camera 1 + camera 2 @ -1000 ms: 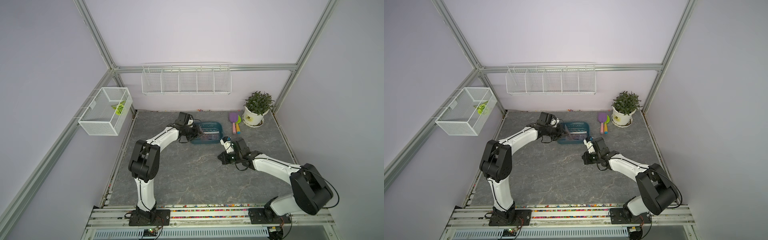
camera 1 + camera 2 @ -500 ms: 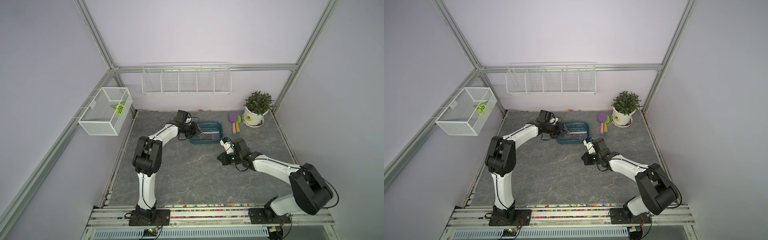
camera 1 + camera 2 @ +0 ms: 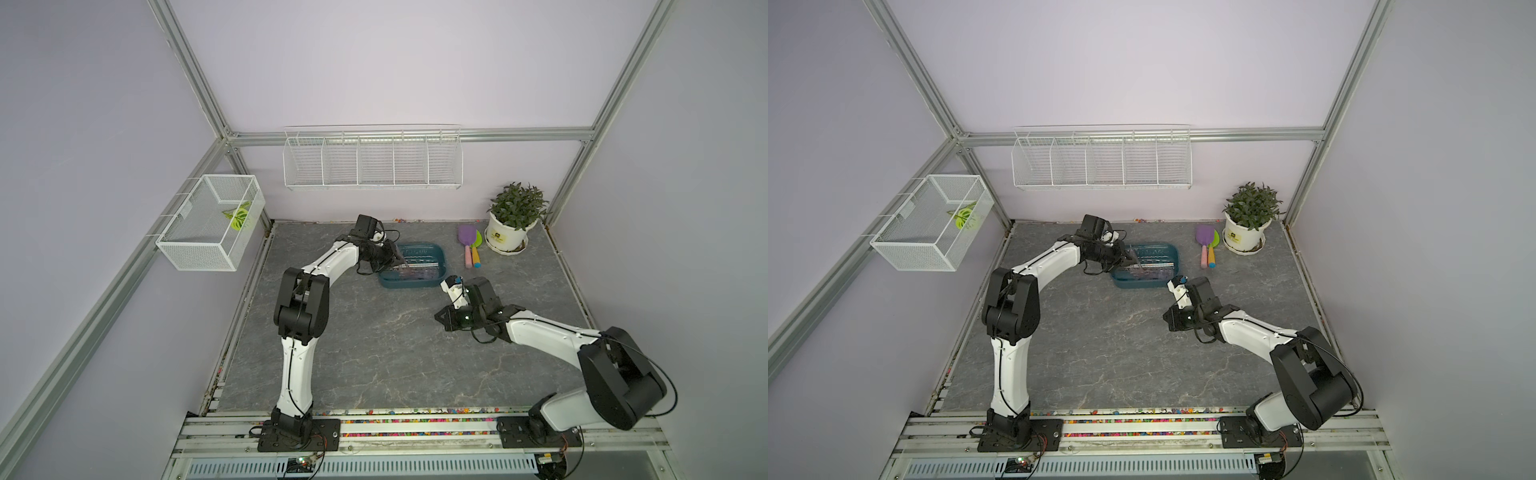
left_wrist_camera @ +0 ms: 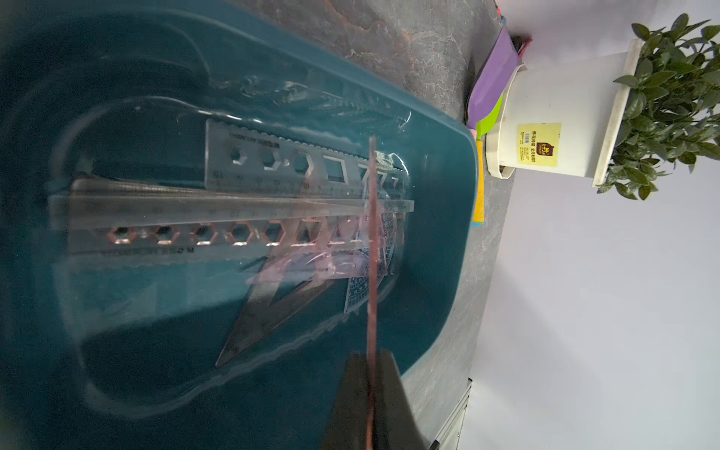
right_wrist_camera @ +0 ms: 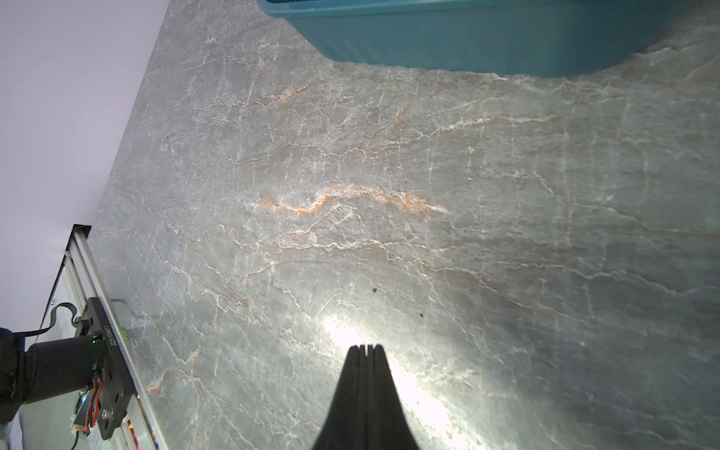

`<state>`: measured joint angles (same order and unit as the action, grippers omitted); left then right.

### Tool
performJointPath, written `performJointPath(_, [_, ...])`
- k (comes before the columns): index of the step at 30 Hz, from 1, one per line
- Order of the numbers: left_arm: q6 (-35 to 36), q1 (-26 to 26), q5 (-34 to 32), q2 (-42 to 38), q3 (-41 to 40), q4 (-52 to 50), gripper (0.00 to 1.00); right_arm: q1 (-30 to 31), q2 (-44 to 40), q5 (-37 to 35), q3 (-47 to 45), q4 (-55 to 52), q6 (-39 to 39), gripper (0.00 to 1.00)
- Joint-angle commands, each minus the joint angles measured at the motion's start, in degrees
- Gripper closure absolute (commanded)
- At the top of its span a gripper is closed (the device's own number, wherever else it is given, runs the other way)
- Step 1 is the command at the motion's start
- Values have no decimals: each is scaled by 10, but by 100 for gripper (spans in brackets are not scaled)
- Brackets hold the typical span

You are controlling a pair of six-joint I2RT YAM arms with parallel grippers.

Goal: Put the scattered rulers into the storage box
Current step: Place the ruler in the storage box.

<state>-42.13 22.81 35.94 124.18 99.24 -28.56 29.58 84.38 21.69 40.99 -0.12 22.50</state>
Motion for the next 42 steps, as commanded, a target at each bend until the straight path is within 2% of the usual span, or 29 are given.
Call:
performJointPath(1, [15, -3, 3, 20, 18, -20, 100, -8, -12, 9, -11, 6, 3, 100])
performJointPath(25, [-12, -3, 5, 46, 15, 5, 100, -22, -1, 29, -12, 15, 4, 100])
performJointPath(29, [-5, -3, -1, 42, 21, -6, 94, -23, -2, 32, -12, 16, 4, 100])
performJointPath(31, [1, -3, -2, 43, 23, -10, 87, -23, -2, 34, -11, 16, 4, 100])
performJointPath(39, [24, -2, -25, 54, 27, -30, 84, -24, -7, 34, -13, 16, 4, 100])
performJointPath(42, [33, -2, -38, 53, 28, -39, 79, -25, -9, 34, -13, 15, 4, 100])
